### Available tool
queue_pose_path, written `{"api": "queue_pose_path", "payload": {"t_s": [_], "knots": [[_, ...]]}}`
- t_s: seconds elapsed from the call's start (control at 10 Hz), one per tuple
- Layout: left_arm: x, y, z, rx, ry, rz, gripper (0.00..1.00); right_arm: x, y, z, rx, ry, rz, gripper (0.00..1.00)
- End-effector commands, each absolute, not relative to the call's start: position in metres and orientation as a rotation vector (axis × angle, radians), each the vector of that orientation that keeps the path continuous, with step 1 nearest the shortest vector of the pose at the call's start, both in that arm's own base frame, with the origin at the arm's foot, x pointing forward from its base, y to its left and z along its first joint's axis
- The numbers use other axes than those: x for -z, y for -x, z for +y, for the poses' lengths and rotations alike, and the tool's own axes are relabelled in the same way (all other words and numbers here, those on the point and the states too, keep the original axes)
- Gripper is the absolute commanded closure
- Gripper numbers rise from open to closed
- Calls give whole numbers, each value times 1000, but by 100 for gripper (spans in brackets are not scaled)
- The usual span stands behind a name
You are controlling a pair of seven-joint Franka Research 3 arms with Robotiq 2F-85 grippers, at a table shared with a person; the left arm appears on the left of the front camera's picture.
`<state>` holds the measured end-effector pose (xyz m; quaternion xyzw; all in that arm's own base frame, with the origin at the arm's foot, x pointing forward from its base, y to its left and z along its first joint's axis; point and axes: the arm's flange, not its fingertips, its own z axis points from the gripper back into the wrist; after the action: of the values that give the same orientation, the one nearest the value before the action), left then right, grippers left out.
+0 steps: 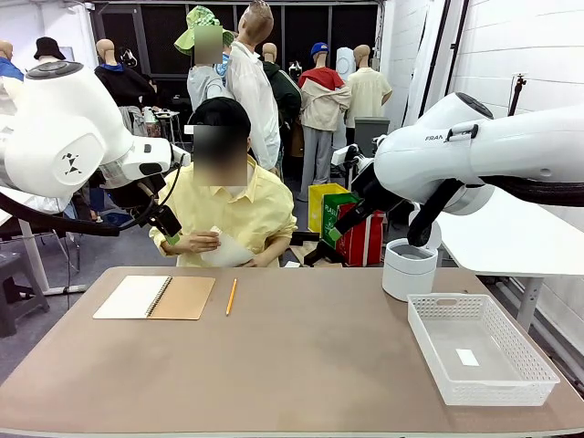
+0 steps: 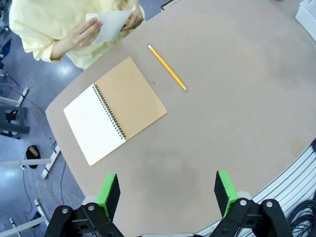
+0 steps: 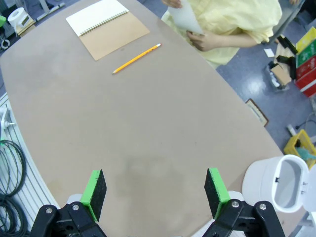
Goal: Sort the paper based on its condition.
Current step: If a person hands you a paper, place it in the Organizing basket , and if it's crumpled, put it in the Trash can.
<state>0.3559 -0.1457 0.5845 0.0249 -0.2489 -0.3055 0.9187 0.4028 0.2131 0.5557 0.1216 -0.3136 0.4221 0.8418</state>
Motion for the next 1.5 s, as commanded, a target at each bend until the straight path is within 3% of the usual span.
{"api": "queue_pose_path", "payload": {"t_s": [0.0, 1.4], "knots": [[-585, -356, -145, 626, -49, -516, 0, -557, -405, 214, -894, -261, -653, 0], [-585, -356, -145, 626, -49, -516, 0, -557, -405, 214, -894, -261, -653, 0]]}}
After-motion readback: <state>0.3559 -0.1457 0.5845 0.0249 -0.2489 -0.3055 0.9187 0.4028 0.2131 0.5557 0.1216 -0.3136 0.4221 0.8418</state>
